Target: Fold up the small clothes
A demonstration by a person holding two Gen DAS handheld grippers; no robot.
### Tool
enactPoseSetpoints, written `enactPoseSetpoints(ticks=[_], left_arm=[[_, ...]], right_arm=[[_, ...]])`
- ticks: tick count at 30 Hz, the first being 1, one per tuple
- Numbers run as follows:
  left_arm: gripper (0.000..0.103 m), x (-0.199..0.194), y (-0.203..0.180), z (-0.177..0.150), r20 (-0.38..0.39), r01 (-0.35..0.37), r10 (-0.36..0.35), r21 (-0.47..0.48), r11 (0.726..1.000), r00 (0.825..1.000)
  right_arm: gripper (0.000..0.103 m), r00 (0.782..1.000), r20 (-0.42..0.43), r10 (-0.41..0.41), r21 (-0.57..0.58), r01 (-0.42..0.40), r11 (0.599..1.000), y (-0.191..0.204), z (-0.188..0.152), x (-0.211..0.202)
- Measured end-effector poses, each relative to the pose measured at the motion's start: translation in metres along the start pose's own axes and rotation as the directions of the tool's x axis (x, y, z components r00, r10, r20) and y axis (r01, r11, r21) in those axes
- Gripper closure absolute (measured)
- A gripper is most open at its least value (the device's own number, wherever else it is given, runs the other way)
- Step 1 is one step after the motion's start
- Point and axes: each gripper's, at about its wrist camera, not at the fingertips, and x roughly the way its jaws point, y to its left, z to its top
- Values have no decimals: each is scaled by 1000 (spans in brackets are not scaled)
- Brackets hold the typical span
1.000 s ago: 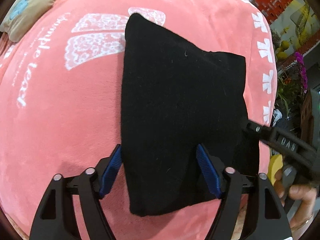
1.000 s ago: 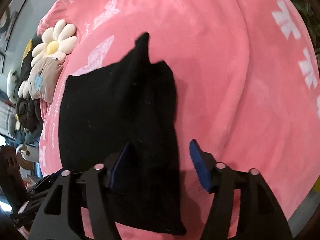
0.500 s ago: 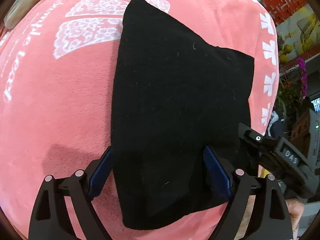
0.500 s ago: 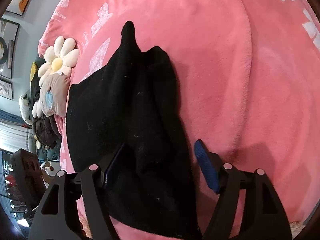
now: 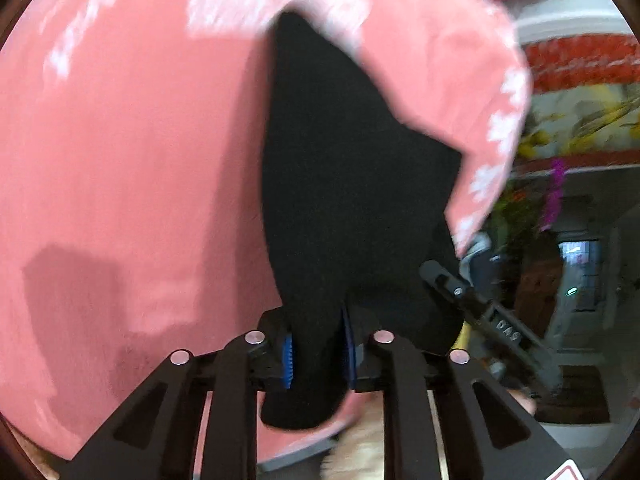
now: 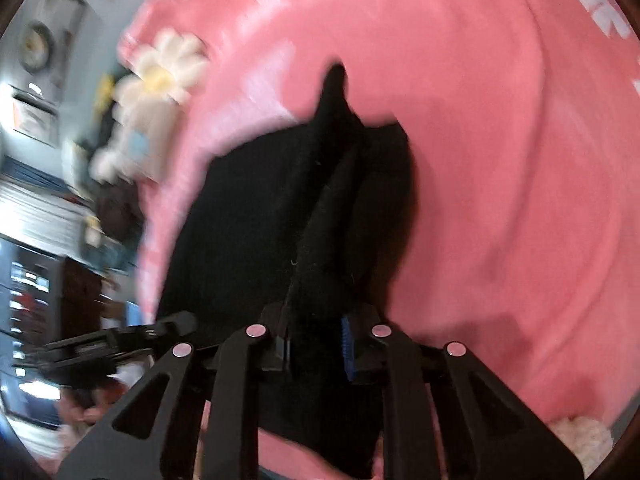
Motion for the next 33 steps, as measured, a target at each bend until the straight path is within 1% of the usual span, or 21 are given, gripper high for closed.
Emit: enactPoseSetpoints(ticks=[1,2,4,6,7,9,10,11,12,13,15,16,18,19,23,24,26,27,29,32,33], left_arm=[[70,7,6,-2,-1,-32,32,-18,999,999],[66,8,12,-4,9,-29,29,-46,999,1000],[66,-4,16,-7,53,26,-22,-95,995,998],[63,-18,10,-6,96,-19,24,-50,999,995],[60,-20,5,-6,115,-39,42,-29,999,992],[57,-26,-2,-6,159,-92,89,12,996,983],[56,-26,-6,-6,162,-107,101,27,994,982],[56,-24,-10,-6,163,-118,110,43,992,980],[56,-23,-14,-8,170,-141,129,56,988,977],[56,-23,-18,-9,184,-157,141,73,985,973],[55,-26,-19,-10,220,-198,171,112,974,961],[51,-27,-16,-11,228,-215,183,123,969,956],[48,-29,-7,-12,232,-233,198,135,963,952],[48,-25,-5,-12,223,-221,188,132,966,956],[47,-21,-4,-11,177,-139,120,97,986,977],[45,-21,-2,-14,172,-98,81,93,991,982],[36,-21,3,-17,172,-42,28,79,996,985],[35,-19,5,-17,170,-14,3,59,998,985],[35,-9,8,-13,148,40,-42,15,999,988],[37,0,23,-5,127,121,-110,-82,989,986],[41,0,29,-4,136,162,-147,-106,981,980]], right_arm=[[66,1000,12,-22,22,22,1000,-2,-2,-1],[66,998,47,-47,39,45,998,-1,-2,-10],[66,983,170,-76,5,76,997,12,2,-40],[63,977,211,-45,-43,55,998,24,14,-52],[54,978,208,-31,-62,44,997,26,21,-53],[45,977,209,-30,-104,53,993,36,46,-43],[48,977,208,-47,-120,74,990,37,57,-33],[61,980,190,-58,-137,86,987,37,72,-16],[101,983,172,-61,-136,85,987,36,82,-7],[99,982,171,-73,-123,95,988,37,90,-1],[100,969,247,-29,-152,68,986,47,96,-14],[99,964,262,-41,-166,87,982,44,96,-15],[96,970,188,-157,-156,187,970,29,98,11],[85,970,157,-186,-138,208,968,16,94,18],[67,954,258,-149,-88,177,980,9,58,-31],[64,959,255,-123,-73,146,987,4,45,-40],[59,978,199,-69,-39,78,996,-5,24,-43],[54,987,156,-49,-20,52,998,-8,13,-39],[54,995,90,-42,-7,43,999,-10,-2,-23],[50,997,57,-47,25,45,999,-16,-12,-5],[57,999,51,-11,42,9,999,-19,-13,-1]])
